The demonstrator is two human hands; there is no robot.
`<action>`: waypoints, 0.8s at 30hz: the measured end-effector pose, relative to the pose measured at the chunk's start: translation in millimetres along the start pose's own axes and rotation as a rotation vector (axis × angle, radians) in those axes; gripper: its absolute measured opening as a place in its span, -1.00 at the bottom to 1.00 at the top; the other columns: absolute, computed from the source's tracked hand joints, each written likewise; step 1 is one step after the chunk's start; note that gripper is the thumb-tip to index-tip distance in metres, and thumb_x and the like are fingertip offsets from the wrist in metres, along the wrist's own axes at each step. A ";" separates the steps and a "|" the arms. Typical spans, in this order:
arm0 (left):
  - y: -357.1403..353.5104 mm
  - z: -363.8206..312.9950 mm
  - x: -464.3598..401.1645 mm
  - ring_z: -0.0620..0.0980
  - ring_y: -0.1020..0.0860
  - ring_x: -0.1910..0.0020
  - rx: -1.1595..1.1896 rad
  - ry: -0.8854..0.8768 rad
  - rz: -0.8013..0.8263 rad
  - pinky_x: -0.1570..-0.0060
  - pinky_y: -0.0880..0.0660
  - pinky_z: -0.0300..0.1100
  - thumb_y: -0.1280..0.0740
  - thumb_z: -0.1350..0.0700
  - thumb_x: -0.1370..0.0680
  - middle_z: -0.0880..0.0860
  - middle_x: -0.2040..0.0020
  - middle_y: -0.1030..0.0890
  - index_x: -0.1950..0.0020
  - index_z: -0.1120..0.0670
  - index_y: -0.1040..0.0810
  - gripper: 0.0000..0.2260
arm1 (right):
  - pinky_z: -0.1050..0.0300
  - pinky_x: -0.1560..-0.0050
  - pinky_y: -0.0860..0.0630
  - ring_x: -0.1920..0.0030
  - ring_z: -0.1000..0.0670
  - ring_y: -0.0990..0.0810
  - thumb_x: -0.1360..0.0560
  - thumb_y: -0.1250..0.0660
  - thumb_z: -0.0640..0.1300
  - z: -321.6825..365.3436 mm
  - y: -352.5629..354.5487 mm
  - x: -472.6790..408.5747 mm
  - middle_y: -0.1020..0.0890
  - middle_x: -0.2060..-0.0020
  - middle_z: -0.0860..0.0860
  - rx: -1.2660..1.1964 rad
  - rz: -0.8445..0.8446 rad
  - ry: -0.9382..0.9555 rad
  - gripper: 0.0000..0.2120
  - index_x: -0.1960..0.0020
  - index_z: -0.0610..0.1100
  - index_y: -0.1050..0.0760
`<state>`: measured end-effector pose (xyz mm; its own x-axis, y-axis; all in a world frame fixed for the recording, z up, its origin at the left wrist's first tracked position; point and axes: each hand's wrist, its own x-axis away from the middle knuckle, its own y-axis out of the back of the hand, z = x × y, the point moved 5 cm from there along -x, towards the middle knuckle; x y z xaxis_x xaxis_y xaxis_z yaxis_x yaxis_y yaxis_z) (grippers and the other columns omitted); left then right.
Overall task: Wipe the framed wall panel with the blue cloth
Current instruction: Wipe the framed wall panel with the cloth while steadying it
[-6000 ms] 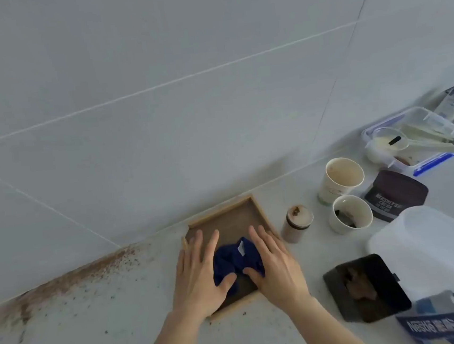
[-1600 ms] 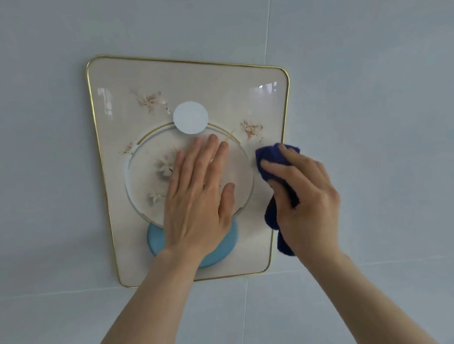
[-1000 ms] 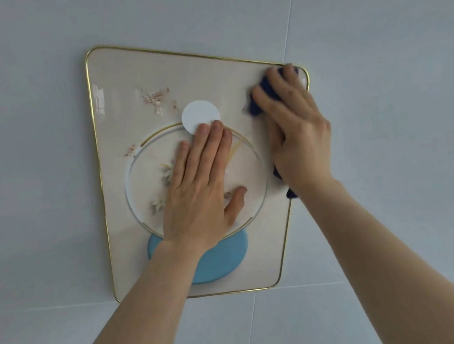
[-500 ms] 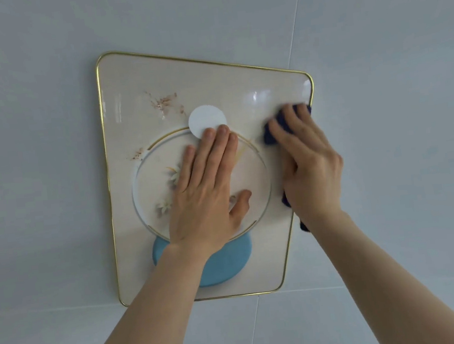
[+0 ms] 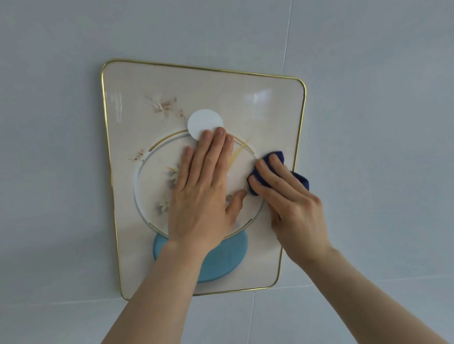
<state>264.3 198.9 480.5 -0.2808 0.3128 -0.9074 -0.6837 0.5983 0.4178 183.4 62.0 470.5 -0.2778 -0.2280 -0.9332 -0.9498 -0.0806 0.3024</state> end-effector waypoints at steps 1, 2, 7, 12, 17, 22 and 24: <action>3.5 -0.7 -0.2 0.04 0.07 -0.69 0.018 0.003 0.018 -0.65 -0.02 0.10 -0.34 -0.15 -0.56 0.07 -0.71 0.01 -0.68 0.13 0.02 -0.15 | 0.07 -0.28 -0.59 -0.47 -0.10 -0.50 -0.47 -0.35 -0.59 3.3 4.4 -0.2 -0.65 -0.34 -0.10 0.003 0.021 0.001 -0.55 -0.22 -0.22 -0.69; 7.3 -1.0 -0.3 0.03 0.08 -0.69 0.039 0.005 0.039 -0.65 -0.02 0.10 -0.36 -0.17 -0.54 0.06 -0.71 0.01 -0.68 0.13 0.01 -0.13 | 0.07 -0.20 -0.62 -0.45 -0.05 -0.52 -0.43 -0.38 -0.61 7.3 9.4 -0.4 -0.68 -0.30 -0.08 0.010 0.051 -0.005 -0.55 -0.18 -0.22 -0.70; 44.0 3.3 3.3 0.02 0.07 -0.69 0.087 -0.027 0.013 -0.66 0.08 0.04 -0.29 -0.24 -0.56 0.05 -0.71 -0.01 -0.68 0.09 -0.04 -0.18 | -0.02 -0.01 -0.63 -0.17 -0.04 -0.61 -0.42 -0.46 -0.55 15.9 28.7 5.0 -0.74 -0.11 0.09 -0.230 0.088 -0.283 -0.63 -0.04 -0.16 -0.74; 80.7 40.4 5.8 0.03 0.02 -0.69 0.135 0.095 -0.142 -0.65 0.04 0.09 -0.34 -0.26 -0.56 0.04 -0.70 -0.08 -0.67 0.05 -0.09 -0.19 | 0.09 -0.44 -0.46 -0.40 0.05 -0.57 -0.52 -0.44 -0.46 36.0 39.8 -39.3 -0.66 -0.27 0.04 -0.386 -0.100 -0.431 -0.66 -0.20 -0.15 -0.71; 80.3 103.5 7.0 0.05 0.10 -0.69 0.085 0.247 -0.088 -0.65 0.09 0.12 -0.41 -0.36 -0.43 0.04 -0.71 0.03 -0.68 0.05 0.03 0.03 | 0.25 -0.49 -0.39 -0.42 -0.08 -0.55 -0.56 -0.42 -0.41 74.4 25.6 -109.2 -0.65 -0.32 -0.13 -0.278 -0.217 -0.132 -0.72 -0.23 -0.22 -0.69; 61.1 129.2 4.0 0.05 0.12 -0.69 0.110 0.264 -0.007 -0.65 0.08 0.13 -0.44 -0.50 -0.28 0.03 -0.71 0.08 -0.69 0.03 0.11 0.22 | 0.01 -0.45 -0.48 -0.49 -0.20 -0.49 -0.55 -0.40 -0.45 100.4 -21.4 -134.2 -0.60 -0.39 -0.16 -0.138 -0.058 0.119 -0.64 -0.30 -0.19 -0.65; 54.3 134.3 4.0 0.03 0.14 -0.69 0.114 0.264 -0.009 -0.65 0.09 0.13 -0.46 -0.48 -0.26 0.03 -0.71 0.08 -0.69 0.02 0.10 0.24 | -0.12 -0.42 -0.52 -0.49 -0.22 -0.47 -0.58 -0.38 -0.43 108.0 -38.8 -133.0 -0.61 -0.37 -0.17 -0.066 -0.019 0.225 -0.68 -0.29 -0.22 -0.64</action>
<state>316.5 331.7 505.8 -0.4507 0.1133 -0.8854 -0.6114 0.6836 0.3987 241.6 200.2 562.0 -0.2134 -0.4362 -0.8742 -0.9410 -0.1489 0.3040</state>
